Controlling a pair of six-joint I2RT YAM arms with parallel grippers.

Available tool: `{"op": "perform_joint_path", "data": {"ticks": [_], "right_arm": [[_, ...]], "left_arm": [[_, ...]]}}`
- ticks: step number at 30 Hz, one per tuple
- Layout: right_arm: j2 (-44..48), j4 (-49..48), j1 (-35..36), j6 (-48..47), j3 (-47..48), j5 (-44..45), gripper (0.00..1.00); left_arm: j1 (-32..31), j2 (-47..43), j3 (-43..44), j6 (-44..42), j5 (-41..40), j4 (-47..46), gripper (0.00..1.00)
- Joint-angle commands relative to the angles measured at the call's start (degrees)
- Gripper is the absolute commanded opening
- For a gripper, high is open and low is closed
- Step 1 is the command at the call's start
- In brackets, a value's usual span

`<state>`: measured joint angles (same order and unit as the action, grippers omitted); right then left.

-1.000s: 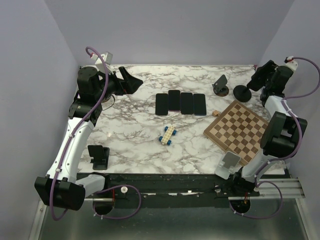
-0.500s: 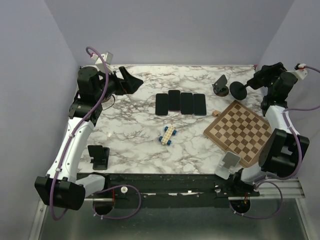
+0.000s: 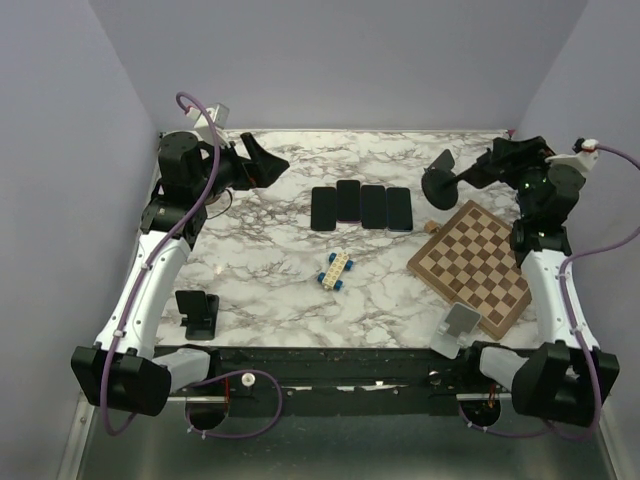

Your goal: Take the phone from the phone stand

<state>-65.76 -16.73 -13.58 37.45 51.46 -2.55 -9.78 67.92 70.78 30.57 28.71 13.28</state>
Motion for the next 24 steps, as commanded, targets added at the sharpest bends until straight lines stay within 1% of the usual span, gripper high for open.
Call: {"op": "perform_joint_path", "data": {"ticks": [1, 6, 10, 14, 17, 19, 24], "right_arm": [[6.1, 6.8, 7.9, -0.8, 5.5, -4.4, 0.01], [10.4, 17.4, 17.3, -4.7, 6.0, -4.5, 0.01], [13.6, 24.7, 23.8, -6.0, 5.3, -2.7, 0.01], [15.8, 29.2, 28.9, -6.4, 3.5, -0.2, 0.01], [16.4, 30.1, 33.3, -8.2, 2.2, 0.7, 0.01], [16.4, 30.5, 37.3, -9.4, 1.8, 3.1, 0.01], [15.8, 30.8, 48.4, -12.1, 0.9, 15.0, 0.01]], "left_arm": [[-0.4, 0.5, -0.5, 1.1, 2.2, -1.5, 0.99], [-1.3, 0.5, -0.3, 1.0, 1.8, -1.4, 0.99], [-2.7, -0.1, -0.2, 0.2, -0.3, -1.1, 0.99], [-5.5, -1.7, -0.8, -2.2, -3.9, -1.5, 0.99], [-8.8, -3.4, -1.9, -4.8, -7.7, -2.4, 0.99], [-11.4, -4.8, -3.1, -6.7, -9.8, -3.6, 0.99], [-17.8, -9.4, -7.7, -9.7, -15.6, -8.7, 0.99]]}}
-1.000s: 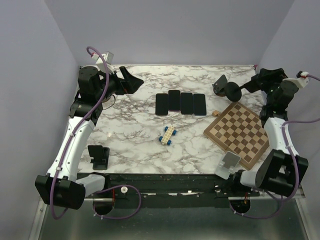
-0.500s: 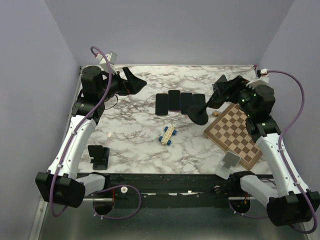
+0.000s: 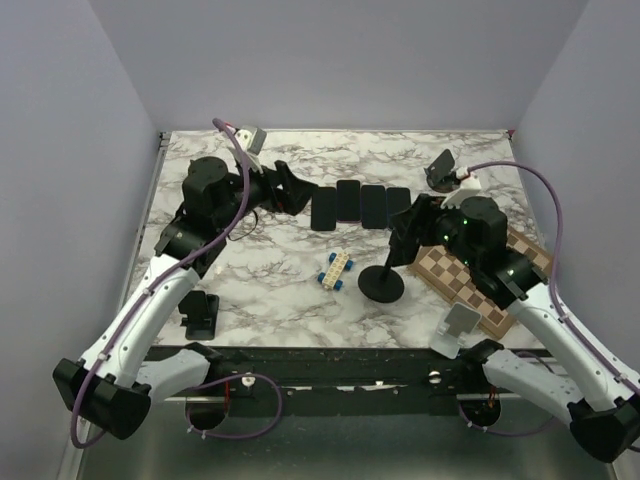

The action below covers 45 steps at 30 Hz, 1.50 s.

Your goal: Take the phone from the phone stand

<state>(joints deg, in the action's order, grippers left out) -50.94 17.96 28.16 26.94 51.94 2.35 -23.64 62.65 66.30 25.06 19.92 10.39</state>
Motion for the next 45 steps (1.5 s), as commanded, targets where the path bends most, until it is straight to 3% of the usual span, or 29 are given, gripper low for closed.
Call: {"op": "perform_joint_path", "data": {"ticks": [1, 7, 11, 18, 23, 32, 35, 37, 45], "right_arm": [[0.6, -4.1, 9.4, -2.4, 0.4, 12.5, 0.01], [-2.1, -8.9, 25.3, -6.9, -1.7, 35.1, 0.01], [-4.1, -17.0, 31.4, -10.6, -5.5, 44.2, 0.01], [-4.5, -32.0, 34.0, -14.1, -12.5, 46.7, 0.01], [-4.4, -32.4, 34.1, -12.5, -13.9, 45.4, 0.01], [-6.0, -15.1, 34.1, -3.9, -7.8, 40.9, 0.5], [-6.4, -9.3, 34.1, -1.6, -5.9, 39.2, 0.74], [-6.2, -7.7, 34.1, -1.0, -5.9, 37.2, 1.0], [-3.9, -0.5, 34.1, 0.0, -2.4, 31.0, 1.0]], "left_arm": [[-4.8, -5.1, -4.2, -4.5, -7.8, -6.8, 0.99], [-7.3, -10.1, -9.6, -4.0, -12.7, -12.5, 0.99], [-7.9, -11.4, -10.7, -4.8, -14.3, -13.3, 0.99], [-8.0, -13.7, -12.6, -7.3, -16.3, -14.4, 0.99], [-8.0, -14.7, -13.9, -8.4, -16.4, -16.0, 0.99], [-8.0, -13.5, -12.7, -7.8, -13.2, -14.9, 0.99], [-8.0, -13.6, -12.8, -7.5, -12.5, -15.1, 0.99], [-8.0, -13.6, -12.9, -7.5, -12.4, -15.1, 0.99], [-8.6, -13.1, -13.0, -7.6, -12.5, -15.1, 0.99]]}}
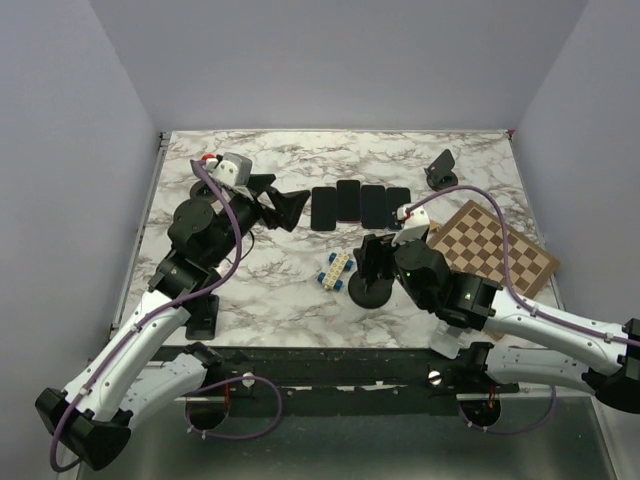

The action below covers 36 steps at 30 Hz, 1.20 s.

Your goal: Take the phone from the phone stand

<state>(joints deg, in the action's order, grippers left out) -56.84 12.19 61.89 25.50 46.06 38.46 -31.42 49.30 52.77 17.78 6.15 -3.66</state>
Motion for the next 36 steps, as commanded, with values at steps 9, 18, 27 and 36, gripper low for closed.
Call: {"op": "perform_joint_path", "data": {"ticks": [9, 18, 27, 36], "right_arm": [[8.1, 17.0, 0.3, 1.8, 9.3, -10.2, 1.0], [7.0, 22.0, 0.3, 6.3, 12.3, -9.8, 0.99], [-0.7, 35.8, 0.3, 20.2, 18.0, -1.3, 1.0], [-1.4, 32.6, 0.3, 19.8, 15.7, -3.2, 0.96]], "left_arm": [[-2.8, 0.1, 0.6, -1.5, 0.2, -0.5, 0.99], [-4.7, 0.8, 0.9, -1.6, -0.2, 0.2, 0.99], [-6.6, 1.1, 2.2, -3.5, -2.7, 2.3, 0.99], [-6.7, 2.0, 3.1, -3.1, -2.8, 3.6, 0.99]]}}
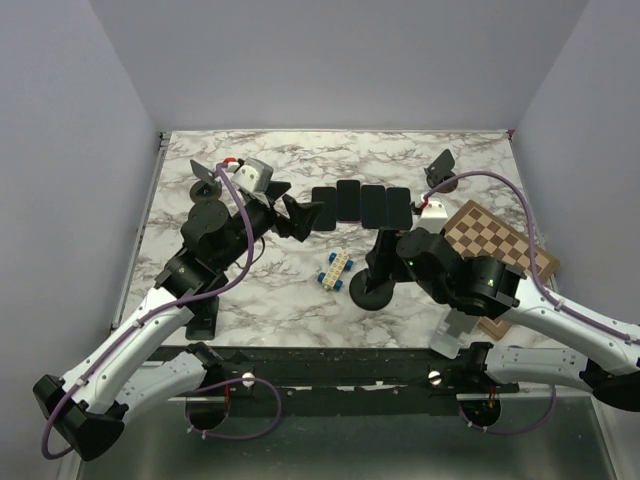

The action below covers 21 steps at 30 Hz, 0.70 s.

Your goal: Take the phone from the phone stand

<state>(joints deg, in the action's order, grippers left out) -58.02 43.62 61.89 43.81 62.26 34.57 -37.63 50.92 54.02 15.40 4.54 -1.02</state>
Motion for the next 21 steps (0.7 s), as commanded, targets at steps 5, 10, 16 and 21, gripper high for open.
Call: {"op": "perform_joint_path", "data": {"ticks": [5, 10, 16, 21], "right_arm": [[-0.8, 0.7, 0.3, 0.4, -0.4, 0.0, 0.89], [-1.9, 1.3, 0.3, -0.8, -0.9, -0.9, 0.91], [-1.4, 0.8, 0.3, -1.0, -1.5, -1.3, 0.9], [-0.9, 0.9, 0.3, -1.1, -2.0, -1.2, 0.87]], "left_arm": [[-1.1, 0.6, 2.0, -0.9, -1.2, 0.9, 0.99], [-1.8, 0.7, 1.9, -1.2, -1.7, 0.9, 0.99], [-2.6, 0.9, 2.0, -1.8, -2.3, 0.9, 0.99], [-3.1, 1.0, 2.1, -2.1, -2.5, 0.9, 0.99]]}}
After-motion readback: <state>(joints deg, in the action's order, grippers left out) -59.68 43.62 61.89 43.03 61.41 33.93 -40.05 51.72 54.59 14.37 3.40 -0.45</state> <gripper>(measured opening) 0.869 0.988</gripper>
